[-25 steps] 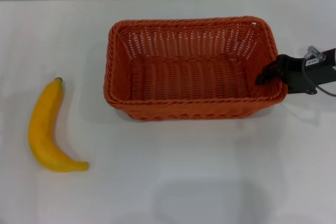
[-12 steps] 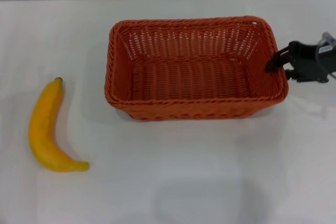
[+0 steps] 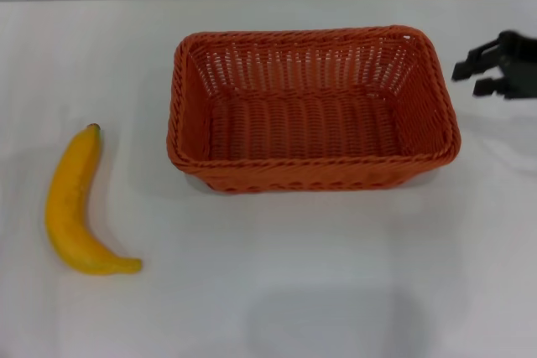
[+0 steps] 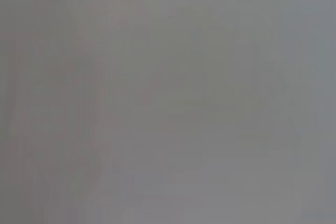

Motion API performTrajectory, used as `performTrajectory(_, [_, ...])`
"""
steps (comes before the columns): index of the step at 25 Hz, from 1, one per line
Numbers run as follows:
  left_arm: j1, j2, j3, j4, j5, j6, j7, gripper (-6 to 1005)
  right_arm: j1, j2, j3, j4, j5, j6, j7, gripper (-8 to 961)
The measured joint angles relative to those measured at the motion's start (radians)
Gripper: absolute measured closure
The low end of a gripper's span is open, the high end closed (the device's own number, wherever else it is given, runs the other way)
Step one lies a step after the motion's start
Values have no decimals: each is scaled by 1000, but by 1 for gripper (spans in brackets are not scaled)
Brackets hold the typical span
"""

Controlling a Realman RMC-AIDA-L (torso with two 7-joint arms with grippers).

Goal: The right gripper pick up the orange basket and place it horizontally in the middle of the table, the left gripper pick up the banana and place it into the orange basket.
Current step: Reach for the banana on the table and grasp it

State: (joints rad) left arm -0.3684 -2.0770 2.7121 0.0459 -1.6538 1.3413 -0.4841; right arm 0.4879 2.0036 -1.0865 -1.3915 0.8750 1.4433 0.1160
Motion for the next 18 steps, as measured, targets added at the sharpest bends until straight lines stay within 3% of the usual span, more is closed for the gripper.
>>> performTrajectory(9, [3, 0, 0, -6, 0, -9, 1, 144, -18, 3, 267, 68, 121, -16, -322, 579])
performTrajectory(14, [-2, 0, 0, -17, 0, -21, -2, 144, -19, -1, 472, 299, 360, -24, -675, 579])
performTrajectory(18, [-6, 0, 0, -21, -16, -51, -5, 144, -22, -2, 653, 573, 569, -26, -1216, 580])
